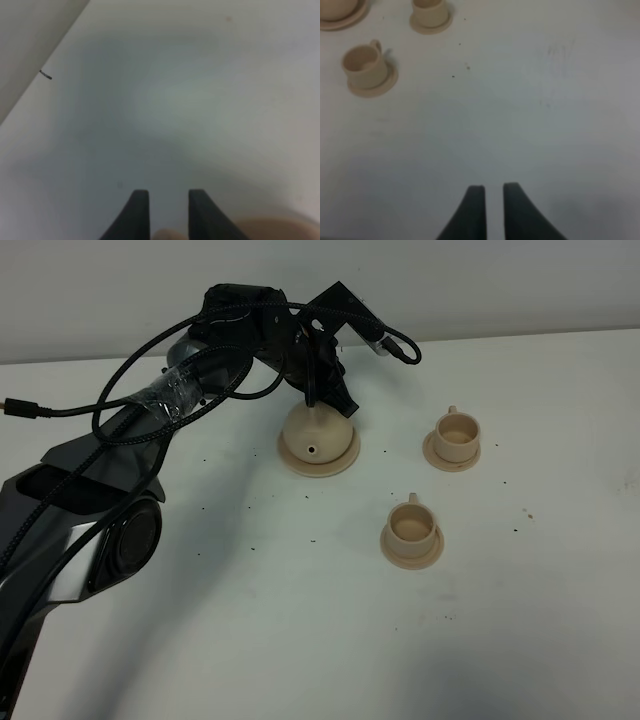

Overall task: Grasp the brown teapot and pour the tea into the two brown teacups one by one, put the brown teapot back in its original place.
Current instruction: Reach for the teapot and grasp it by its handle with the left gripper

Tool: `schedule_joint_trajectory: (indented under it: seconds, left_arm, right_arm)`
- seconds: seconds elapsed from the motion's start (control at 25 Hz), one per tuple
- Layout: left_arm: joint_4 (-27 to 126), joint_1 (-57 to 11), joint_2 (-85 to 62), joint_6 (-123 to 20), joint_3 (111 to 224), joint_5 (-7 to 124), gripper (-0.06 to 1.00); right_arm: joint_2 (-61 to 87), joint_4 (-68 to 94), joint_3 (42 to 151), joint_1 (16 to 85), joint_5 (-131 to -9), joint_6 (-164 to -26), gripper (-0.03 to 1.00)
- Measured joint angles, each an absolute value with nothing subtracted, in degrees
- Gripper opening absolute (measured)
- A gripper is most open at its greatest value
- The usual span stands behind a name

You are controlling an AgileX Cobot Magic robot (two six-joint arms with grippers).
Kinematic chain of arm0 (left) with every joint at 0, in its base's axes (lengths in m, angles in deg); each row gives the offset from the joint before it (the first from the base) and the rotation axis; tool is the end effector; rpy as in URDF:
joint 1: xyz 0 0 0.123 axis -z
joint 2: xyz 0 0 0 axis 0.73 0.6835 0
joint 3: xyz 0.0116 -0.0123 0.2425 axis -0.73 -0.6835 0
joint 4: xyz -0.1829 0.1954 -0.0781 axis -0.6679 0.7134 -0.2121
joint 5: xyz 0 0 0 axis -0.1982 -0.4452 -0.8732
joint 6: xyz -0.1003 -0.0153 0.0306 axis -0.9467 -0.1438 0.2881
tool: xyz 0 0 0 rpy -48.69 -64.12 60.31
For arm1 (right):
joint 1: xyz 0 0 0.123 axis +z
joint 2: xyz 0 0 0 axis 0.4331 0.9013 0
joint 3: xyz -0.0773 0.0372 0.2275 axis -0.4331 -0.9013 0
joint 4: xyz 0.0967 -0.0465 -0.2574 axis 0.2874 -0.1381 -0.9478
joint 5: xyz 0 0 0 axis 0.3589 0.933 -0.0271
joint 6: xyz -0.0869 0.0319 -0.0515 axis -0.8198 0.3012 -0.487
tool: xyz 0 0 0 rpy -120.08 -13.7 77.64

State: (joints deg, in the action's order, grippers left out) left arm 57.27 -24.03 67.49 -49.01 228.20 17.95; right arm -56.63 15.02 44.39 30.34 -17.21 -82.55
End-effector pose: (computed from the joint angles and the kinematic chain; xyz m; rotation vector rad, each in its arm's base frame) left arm 0.5272 -0.2305 0.1033 1.1685 2.1620 -0.0175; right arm 0.0819 0.0232 0.2752 -0.2763 2.1109 0.1602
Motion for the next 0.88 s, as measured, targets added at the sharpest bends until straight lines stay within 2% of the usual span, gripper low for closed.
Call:
schedule_joint_trajectory:
  seconds: [0.88]
  left_arm:
    - [60.14,-23.98,66.73,-51.86,228.26,15.57,0.21]
  right_arm:
    - [-56.63,15.02,44.39,30.34,-17.21,-82.55,0.14]
